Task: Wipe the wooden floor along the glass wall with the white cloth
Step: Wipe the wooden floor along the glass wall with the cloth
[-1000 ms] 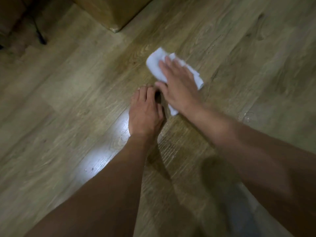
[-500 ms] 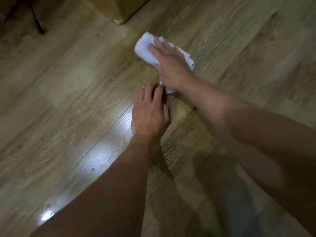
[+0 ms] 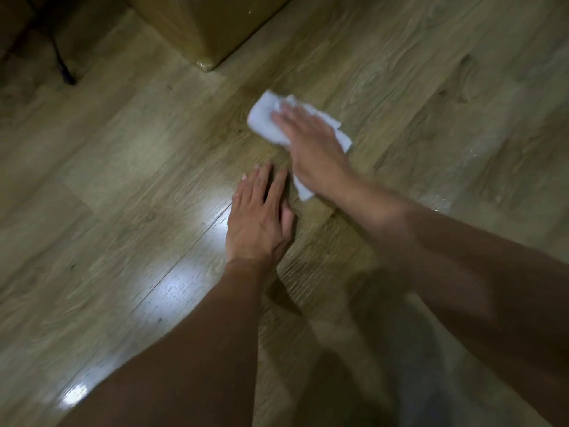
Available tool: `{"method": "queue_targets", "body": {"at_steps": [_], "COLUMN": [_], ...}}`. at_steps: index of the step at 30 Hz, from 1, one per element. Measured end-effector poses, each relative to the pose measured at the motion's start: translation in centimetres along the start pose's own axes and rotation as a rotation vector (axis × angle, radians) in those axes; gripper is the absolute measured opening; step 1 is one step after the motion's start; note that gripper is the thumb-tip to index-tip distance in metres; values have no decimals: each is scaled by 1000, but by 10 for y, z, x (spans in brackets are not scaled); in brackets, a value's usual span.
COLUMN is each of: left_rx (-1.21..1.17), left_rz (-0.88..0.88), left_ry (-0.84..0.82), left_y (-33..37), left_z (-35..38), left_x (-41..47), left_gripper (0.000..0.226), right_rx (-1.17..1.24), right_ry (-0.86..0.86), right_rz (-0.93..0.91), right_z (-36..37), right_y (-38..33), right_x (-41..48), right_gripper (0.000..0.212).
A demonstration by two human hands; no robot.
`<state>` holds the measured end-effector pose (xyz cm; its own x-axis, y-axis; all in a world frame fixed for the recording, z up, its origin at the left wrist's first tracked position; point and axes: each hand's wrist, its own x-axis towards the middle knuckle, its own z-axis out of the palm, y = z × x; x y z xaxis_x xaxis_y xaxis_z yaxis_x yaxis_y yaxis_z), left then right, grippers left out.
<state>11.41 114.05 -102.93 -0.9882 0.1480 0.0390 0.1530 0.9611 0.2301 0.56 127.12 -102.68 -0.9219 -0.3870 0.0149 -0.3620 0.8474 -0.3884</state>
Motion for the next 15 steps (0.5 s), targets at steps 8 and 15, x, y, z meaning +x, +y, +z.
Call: {"method": "queue_targets", "body": {"at_steps": [8, 15], "left_rx": [34, 3], "left_rz": [-19, -18], "left_ry": [-7, 1], "left_y": [1, 6], "left_z": [1, -4], "left_x": [0, 0], "left_gripper": [51, 52], "right_rx": [-73, 40], "right_ry": [53, -46], "right_rz": [267, -56], "right_z": [-47, -9], "right_y": [88, 6], "right_x": [-5, -11], "right_gripper": [63, 68]}}
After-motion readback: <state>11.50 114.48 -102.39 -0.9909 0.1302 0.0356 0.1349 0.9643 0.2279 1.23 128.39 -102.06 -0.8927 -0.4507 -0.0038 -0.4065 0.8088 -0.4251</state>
